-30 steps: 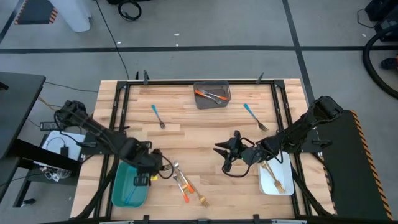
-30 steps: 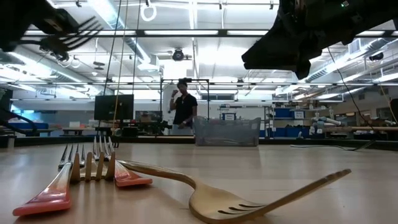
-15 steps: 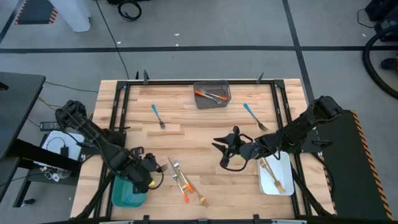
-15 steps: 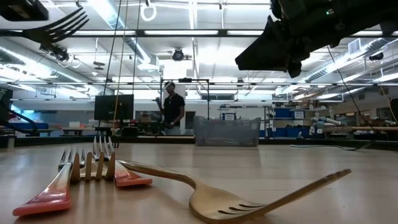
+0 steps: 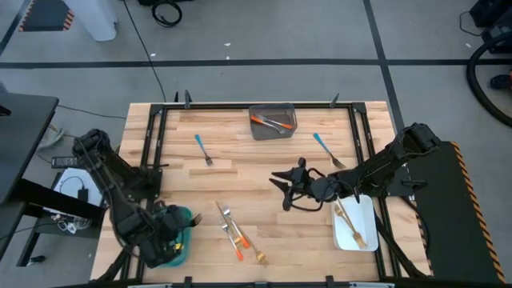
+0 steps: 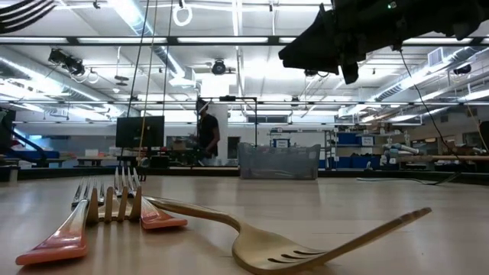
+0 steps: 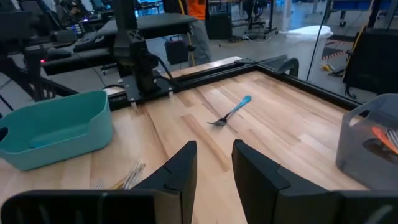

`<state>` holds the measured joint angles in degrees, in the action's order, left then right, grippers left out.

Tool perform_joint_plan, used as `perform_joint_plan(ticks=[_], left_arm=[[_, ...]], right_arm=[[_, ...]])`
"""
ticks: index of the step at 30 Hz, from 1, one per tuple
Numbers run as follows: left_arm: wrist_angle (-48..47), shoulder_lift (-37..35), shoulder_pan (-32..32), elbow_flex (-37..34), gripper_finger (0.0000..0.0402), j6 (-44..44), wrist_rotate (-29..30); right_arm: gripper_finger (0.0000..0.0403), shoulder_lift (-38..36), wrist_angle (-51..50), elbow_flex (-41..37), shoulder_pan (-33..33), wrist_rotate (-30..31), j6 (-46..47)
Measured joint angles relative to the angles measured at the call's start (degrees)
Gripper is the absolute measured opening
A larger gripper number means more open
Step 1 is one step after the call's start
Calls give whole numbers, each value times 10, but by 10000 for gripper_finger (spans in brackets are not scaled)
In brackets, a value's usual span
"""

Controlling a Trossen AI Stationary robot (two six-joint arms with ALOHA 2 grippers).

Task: Sort silverware by color (type)
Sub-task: Put the blue fork into the green bin

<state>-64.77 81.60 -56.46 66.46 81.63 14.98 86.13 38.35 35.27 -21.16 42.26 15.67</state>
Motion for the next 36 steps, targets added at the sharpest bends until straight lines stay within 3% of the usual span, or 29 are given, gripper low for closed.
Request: perform_joint_plan(ticks=[12, 27, 36], left_arm=[[-2, 22, -103, 0, 27, 178, 60], [9, 43, -152, -25, 27, 271, 60], [47, 43, -158, -58, 27, 273, 60]], right_arm=[[109, 0, 6, 0, 20, -13, -22], [109, 0, 6, 0, 21, -29, -21], [109, 0, 6, 0, 21, -30, -18]])
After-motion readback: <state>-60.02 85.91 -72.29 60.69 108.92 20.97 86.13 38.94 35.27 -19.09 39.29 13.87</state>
